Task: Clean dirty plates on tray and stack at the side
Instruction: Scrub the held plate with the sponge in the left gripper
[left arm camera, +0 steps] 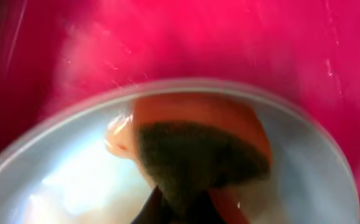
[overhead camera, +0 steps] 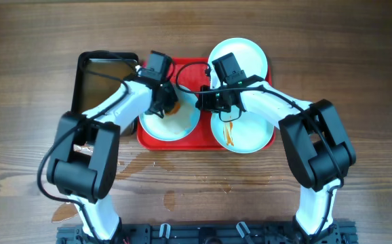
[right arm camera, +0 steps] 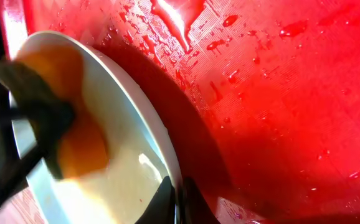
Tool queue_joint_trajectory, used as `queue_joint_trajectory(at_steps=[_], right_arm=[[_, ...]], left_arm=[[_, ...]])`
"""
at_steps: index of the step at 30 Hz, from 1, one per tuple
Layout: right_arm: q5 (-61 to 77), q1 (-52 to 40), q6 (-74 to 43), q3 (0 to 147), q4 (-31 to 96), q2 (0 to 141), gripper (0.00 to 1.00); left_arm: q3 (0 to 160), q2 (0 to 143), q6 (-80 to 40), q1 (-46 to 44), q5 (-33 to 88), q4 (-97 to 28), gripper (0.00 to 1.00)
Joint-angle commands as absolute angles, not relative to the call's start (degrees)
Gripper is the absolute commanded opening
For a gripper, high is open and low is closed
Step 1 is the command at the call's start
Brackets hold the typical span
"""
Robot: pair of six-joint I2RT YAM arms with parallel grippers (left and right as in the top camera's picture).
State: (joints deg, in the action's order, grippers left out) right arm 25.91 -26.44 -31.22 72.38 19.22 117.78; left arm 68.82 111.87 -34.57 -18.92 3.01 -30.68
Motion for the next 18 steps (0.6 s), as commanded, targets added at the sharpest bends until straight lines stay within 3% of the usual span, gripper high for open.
queue_joint_trajectory(at_steps=[1,3,7,14,18], right_arm=[[27.11,-26.59,-31.53,72.90,19.11,118.65,0.04],[27.11,-26.59,-31.51,72.90,19.11,118.65,0.04],[27.11,-26.59,-31.53,72.90,19.11,118.65,0.04],[27.07,-26.59,-31.51,72.90,19.07,118.65,0.04],[27.07,-26.59,-31.48,72.90,19.11,118.65,0.04]], left_arm=[[63.77,117.43,-17.50,-19.42,31.97,-36.51,0.04],[63.77,117.43,-13.28,-19.42,36.71,-36.84,0.04],[63.77,117.45,-12.64,-19.42,33.56,-30.55,0.04],[63.77,117.45,-30.28,-18.81,-0.45,-22.90,0.04],[64.34,117.43,-36.58,-16.16,-5.93,-24.67,0.04]])
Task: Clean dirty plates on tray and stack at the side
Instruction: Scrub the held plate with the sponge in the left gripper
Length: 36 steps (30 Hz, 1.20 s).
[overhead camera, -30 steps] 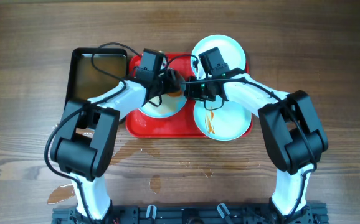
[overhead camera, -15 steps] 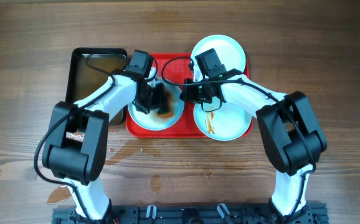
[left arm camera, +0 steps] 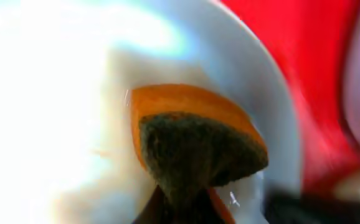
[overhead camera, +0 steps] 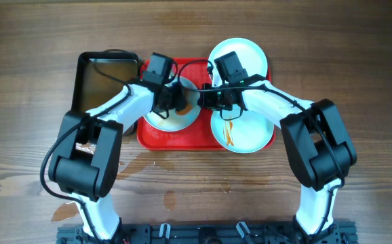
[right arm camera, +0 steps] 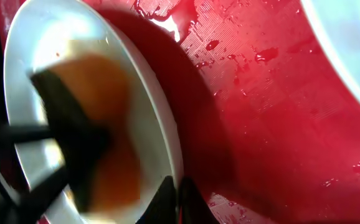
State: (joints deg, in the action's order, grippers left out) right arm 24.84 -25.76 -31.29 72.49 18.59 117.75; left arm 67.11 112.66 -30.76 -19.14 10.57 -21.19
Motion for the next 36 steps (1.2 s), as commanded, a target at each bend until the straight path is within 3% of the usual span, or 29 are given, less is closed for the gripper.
queue_joint_trajectory(at_steps=[1,7,11,16,23,25,28,29,31,33,36], right_arm=[[27.09,-26.59,-31.51,72.90,19.09,118.65,0.04],[27.11,-26.59,-31.53,72.90,19.09,118.65,0.04],[27.14,-26.59,-31.59,72.90,19.09,118.65,0.04],[27.11,-26.59,-31.62,72.90,19.07,118.65,0.04],[27.00,-26.59,-31.51,72.90,18.85,118.65,0.05],[26.87,-26.59,-31.51,72.90,18.87,118.65,0.04],[26.89,-26.59,-31.46,72.90,18.85,118.65,0.05],[26.92,-26.59,-31.29,72.90,18.61,118.65,0.06],[27.16,-26.59,-28.86,72.90,18.00,118.65,0.24],[28.60,-26.59,-26.44,72.93,17.32,118.65,0.32],[28.18,-26.59,-25.43,72.93,17.17,118.65,0.32]], left_arm=[[65.25,117.43,-36.53,-15.29,-5.96,-26.94,0.04],[71.40,117.43,-36.42,-13.67,-4.89,-47.77,0.04],[71.37,117.43,-28.10,-14.98,7.38,-54.57,0.04],[71.37,117.43,-16.71,-15.70,27.90,-45.98,0.04],[71.37,117.43,-18.52,-15.49,25.47,-24.56,0.04],[71.59,117.40,-26.26,-14.33,16.71,-23.42,0.04],[73.17,114.56,-27.90,-12.14,15.84,-29.06,0.04],[73.17,113.10,-27.90,-11.68,15.44,-30.11,0.04],[73.17,111.77,-27.94,-11.38,15.38,-31.38,0.04],[73.14,112.20,-27.94,-11.40,15.35,-32.51,0.04],[73.14,113.21,-27.94,-11.40,15.35,-33.12,0.04]])
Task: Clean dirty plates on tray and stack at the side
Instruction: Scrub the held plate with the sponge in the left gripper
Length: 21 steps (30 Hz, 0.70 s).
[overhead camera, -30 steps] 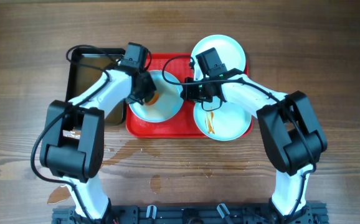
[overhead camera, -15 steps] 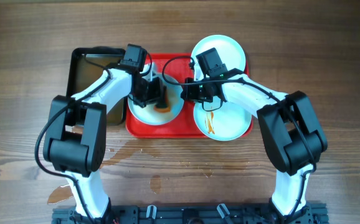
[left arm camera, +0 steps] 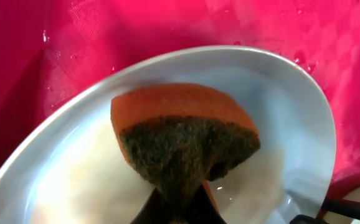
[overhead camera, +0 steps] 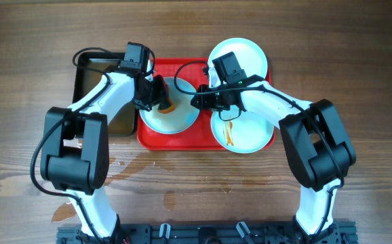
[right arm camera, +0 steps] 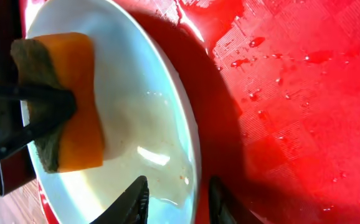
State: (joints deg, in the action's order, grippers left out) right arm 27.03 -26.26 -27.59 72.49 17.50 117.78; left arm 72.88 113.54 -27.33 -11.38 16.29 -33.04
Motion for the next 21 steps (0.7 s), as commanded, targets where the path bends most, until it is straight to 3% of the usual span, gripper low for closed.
queue_joint_trajectory(at_steps=[1,8,17,21], right_arm=[[26.94,-26.65,-25.23,73.08,17.45,118.65,0.31],[13.19,-31.40,-24.18,77.80,23.38,118.65,0.29],[9.02,-32.10,-25.93,77.80,24.27,120.18,0.25],[9.72,-32.32,-28.69,77.78,25.50,120.84,0.10]], left_arm=[[73.14,113.27,-27.92,-11.40,15.35,-33.17,0.04],[73.14,113.27,-27.92,-11.38,15.33,-33.08,0.04],[73.14,113.27,-27.92,-11.38,15.35,-33.10,0.04],[73.14,113.27,-27.92,-11.40,15.35,-33.21,0.04]])
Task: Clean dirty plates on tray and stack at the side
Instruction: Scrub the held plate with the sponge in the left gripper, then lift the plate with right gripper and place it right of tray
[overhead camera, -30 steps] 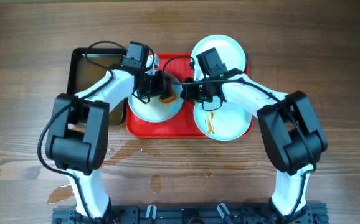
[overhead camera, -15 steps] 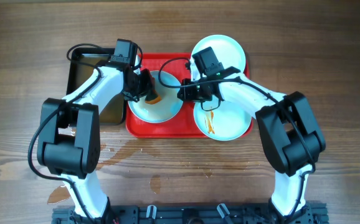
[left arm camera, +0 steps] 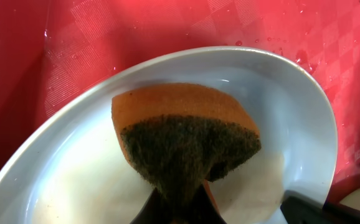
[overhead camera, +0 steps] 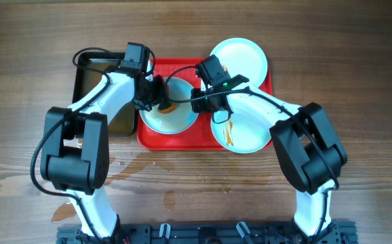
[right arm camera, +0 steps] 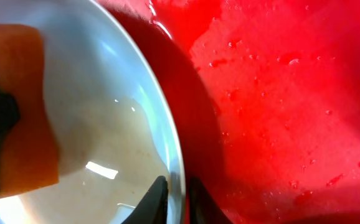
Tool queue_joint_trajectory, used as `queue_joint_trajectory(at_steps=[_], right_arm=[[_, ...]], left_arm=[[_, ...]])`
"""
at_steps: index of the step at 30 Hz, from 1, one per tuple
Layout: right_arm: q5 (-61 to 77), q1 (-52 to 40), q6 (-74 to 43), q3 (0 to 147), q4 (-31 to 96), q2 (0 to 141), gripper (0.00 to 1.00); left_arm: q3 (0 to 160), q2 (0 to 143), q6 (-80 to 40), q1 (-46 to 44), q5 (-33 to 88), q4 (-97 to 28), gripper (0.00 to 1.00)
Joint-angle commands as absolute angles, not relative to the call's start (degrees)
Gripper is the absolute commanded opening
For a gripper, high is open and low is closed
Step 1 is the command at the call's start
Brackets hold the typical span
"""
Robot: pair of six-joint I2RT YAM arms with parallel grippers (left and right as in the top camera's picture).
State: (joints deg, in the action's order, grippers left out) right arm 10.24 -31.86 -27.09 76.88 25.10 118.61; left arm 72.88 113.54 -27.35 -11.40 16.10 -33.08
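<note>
A white plate (overhead camera: 179, 120) holding cloudy water lies on the left half of the red tray (overhead camera: 148, 135). My left gripper (overhead camera: 157, 95) is shut on an orange sponge with a dark scouring side (left arm camera: 186, 124), and the sponge presses on the plate's inside (left arm camera: 61, 162). My right gripper (right arm camera: 177, 199) is at this plate's right rim (right arm camera: 179, 168), one finger inside and one outside, shut on it. A second plate (overhead camera: 247, 132) with an orange smear sits at the tray's right front. A third, clean-looking plate (overhead camera: 240, 57) lies behind it.
A dark rectangular bin (overhead camera: 98, 81) stands against the tray's left side. The tray floor (right arm camera: 279, 93) is wet with drops. Water patches (overhead camera: 169, 198) lie on the wooden table in front of the tray.
My right gripper, then open wide around the plate's rim, is now shut on it, and its wrist sits a little further left. The left gripper and sponge have hardly moved.
First my right gripper pinched the plate's rim while the sponge lay on the plate's left part. Then the sponge was at the plate's right side. Later the sponge was back at the upper left and the right gripper stood open; now it grips the rim again.
</note>
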Motion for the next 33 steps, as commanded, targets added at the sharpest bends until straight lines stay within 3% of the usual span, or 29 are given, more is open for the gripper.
queue_joint_trajectory(at_steps=[1,11,18,28,33], right_arm=[[10.46,-32.36,-28.71,77.78,25.50,121.19,0.04],[18.52,-29.67,-30.35,77.78,24.67,121.62,0.04],[18.90,-28.62,-28.60,77.80,23.75,119.55,0.05],[3.84,-29.69,-26.65,78.63,28.62,108.18,0.04],[-11.22,-33.56,-23.90,85.97,36.64,108.20,0.04]], left_arm=[[73.14,113.27,-27.92,-11.40,15.35,-33.26,0.04],[75.50,102.89,-25.74,-9.87,16.43,-38.70,0.04],[75.48,91.50,-21.23,3.90,14.83,-51.66,0.04],[75.31,91.66,-21.04,6.94,6.02,-53.17,0.04],[75.26,91.66,-21.45,7.05,5.67,-52.71,0.04]])
